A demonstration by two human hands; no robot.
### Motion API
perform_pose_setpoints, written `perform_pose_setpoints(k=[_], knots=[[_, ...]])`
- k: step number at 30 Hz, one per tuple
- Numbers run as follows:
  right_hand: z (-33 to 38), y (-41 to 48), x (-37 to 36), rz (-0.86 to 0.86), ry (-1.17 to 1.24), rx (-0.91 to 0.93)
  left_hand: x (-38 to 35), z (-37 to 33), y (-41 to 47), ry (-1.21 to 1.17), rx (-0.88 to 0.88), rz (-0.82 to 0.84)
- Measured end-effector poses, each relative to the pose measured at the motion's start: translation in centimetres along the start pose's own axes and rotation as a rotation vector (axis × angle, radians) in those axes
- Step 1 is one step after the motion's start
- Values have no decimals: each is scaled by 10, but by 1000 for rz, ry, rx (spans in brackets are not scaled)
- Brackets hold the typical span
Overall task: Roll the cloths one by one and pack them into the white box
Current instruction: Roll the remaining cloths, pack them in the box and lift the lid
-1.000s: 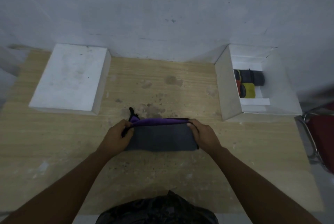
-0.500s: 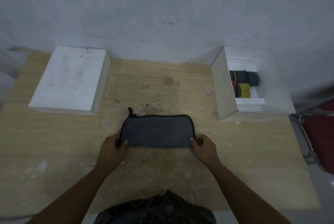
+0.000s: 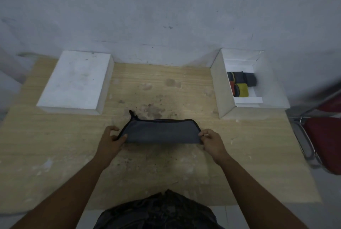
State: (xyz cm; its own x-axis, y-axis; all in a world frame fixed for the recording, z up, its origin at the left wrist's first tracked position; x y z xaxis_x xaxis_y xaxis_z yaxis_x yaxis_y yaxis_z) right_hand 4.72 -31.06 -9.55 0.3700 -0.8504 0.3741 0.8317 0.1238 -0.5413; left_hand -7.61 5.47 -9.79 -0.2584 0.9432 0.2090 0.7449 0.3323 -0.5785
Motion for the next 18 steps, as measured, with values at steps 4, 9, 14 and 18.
perform_pose_setpoints(k=[4, 9, 14, 18], knots=[[-30, -14, -24, 254, -77, 5, -6, 12, -17, -24, -24, 58], [-52, -30, -29, 375, -263, 53, -6, 26, -25, -48, 19, 111], [-44, -30, -20, 323, -216, 92, -5, 33, -28, -52, 88, 170], [-29, -22, -10, 190, -78, 118, -8, 25, -23, -14, 108, 291]])
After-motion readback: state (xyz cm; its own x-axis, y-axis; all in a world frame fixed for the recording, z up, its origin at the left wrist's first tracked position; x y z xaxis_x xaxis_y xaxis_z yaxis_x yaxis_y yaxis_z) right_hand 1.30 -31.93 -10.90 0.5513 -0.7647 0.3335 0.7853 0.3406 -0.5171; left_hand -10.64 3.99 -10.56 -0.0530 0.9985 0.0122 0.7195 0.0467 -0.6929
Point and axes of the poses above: each hand's wrist, its own y-axis towards the middle knuckle, its own x-axis out of the back of the hand, z = x × y, the point moved 10 cm from there along y, towards the middle knuckle, and after that the axes turned 8 degrees about z, right-handed, at the moved point
